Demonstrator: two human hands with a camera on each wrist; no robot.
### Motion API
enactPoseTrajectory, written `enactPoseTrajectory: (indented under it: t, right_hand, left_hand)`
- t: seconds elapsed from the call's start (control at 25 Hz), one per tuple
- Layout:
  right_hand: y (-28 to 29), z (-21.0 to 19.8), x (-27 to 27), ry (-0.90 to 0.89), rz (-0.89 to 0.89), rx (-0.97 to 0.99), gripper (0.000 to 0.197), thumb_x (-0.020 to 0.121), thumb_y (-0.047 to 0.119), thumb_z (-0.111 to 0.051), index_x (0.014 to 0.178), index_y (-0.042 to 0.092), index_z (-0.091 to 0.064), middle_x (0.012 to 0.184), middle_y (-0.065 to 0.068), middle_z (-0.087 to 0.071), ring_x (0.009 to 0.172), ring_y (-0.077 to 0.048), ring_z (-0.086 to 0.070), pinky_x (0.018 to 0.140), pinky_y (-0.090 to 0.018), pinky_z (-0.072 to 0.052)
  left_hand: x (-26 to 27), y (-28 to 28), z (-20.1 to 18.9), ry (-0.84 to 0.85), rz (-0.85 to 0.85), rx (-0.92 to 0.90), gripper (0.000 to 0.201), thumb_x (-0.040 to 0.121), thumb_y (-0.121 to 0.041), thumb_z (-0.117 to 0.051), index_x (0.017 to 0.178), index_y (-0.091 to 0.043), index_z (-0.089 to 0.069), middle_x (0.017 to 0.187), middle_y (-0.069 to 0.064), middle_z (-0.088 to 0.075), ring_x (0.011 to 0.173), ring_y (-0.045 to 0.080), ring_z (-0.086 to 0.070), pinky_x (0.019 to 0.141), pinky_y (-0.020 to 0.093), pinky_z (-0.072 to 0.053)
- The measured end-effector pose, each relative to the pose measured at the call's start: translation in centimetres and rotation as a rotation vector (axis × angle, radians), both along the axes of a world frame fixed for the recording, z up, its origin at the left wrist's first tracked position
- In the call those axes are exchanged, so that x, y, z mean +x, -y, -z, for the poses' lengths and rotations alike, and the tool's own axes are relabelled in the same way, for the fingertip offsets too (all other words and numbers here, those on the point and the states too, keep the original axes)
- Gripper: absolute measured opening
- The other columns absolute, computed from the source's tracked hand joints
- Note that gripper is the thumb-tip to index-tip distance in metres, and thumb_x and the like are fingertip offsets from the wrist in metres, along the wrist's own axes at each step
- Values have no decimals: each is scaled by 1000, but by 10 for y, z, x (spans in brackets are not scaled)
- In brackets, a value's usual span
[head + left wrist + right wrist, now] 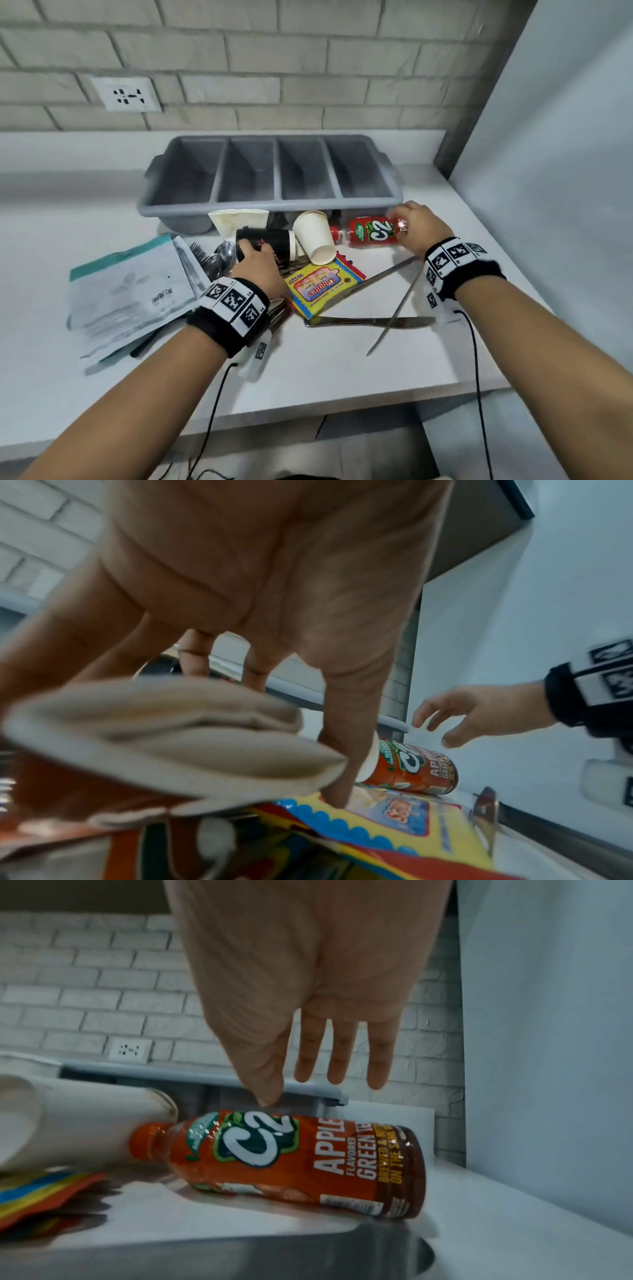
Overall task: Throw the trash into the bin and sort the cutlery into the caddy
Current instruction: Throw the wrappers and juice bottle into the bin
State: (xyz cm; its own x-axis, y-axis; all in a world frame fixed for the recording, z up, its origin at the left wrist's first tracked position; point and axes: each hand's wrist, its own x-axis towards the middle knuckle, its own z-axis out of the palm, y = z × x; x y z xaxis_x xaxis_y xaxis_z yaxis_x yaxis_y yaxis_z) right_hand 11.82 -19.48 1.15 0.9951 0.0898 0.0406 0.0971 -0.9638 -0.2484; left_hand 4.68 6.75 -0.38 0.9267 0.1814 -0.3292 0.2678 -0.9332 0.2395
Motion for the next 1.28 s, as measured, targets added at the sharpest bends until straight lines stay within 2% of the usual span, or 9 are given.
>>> enactPoseTrajectory:
  t: [0.12,0.24,0.44,0.64,0.76,0.84,0.92,1.12,1.28]
  right_hand:
    - [-3,7,20,-75,-17,-209,49,80,23,-65,127,24,-51,131,-5,-55,119,-29,-50,99,-43,-43]
    - [-6,16,32,-171,11,-369,65,78,20,-64,136,26,-37,134,-6,-51,124,-30,-45,101,-49,-37]
    - [-8,25,39,-114,52,-426,53,78,29,-67,126,15,-48,124,-12,-51,117,-33,-49,101,-49,-36]
    - [-6,19,31,-103,27,-418,41,79,23,-62,117,16,-48,115,-10,-62,109,-32,-58,99,-46,-37]
    - [1,6,18,-14,28,-461,41,79,17,-59,118,13,-49,116,-13,-62,110,-33,-56,100,-47,-36]
    - [7,0,4,10,66,-437,43,77,15,-60,119,12,-49,117,-15,-61,112,-34,-54,102,-48,-35]
    - [10,-3,-10,8,100,-394,47,74,14,-64,119,11,-49,117,-15,-61,111,-35,-54,101,-48,-36]
    - [27,-4,-56,39,190,-271,46,77,22,-64,119,13,-49,117,-14,-61,112,-35,-54,101,-49,-34]
    - [36,-6,-89,50,235,-185,52,76,22,-63,125,14,-47,120,-13,-60,115,-35,-52,101,-49,-33]
  left_hand:
    - [-4,-4,5,-66,21,-15,84,61,-32,-80,132,-14,-38,138,15,-18,103,36,-63,98,42,-50]
    - [-12,-8,9,-89,29,-22,71,71,-15,-71,134,-16,-39,137,13,-21,103,34,-62,95,39,-52]
    - [-10,-18,3,-36,48,-148,53,81,-21,-61,132,-16,-47,135,12,-33,105,31,-62,94,38,-52]
    - [-12,-21,-4,114,40,-286,41,82,3,-48,118,-14,-61,127,11,-55,94,23,-61,79,28,-51]
    - [-19,-10,-5,196,235,-287,35,82,2,-51,107,-14,-69,130,7,-52,114,23,-55,97,30,-46]
    - [-22,3,3,134,427,-187,32,83,-2,-54,110,-14,-68,139,4,-42,122,24,-51,104,33,-43]
    - [-20,11,13,73,504,-63,35,78,-7,-63,112,-14,-63,147,3,-29,122,26,-53,103,35,-45]
    - [-22,29,21,61,623,246,84,65,-34,-76,138,-17,-38,154,3,-18,134,27,-35,101,42,-47]
    - [-21,35,25,35,601,243,80,64,-35,-73,136,-16,-42,151,2,-27,130,26,-40,100,43,-47]
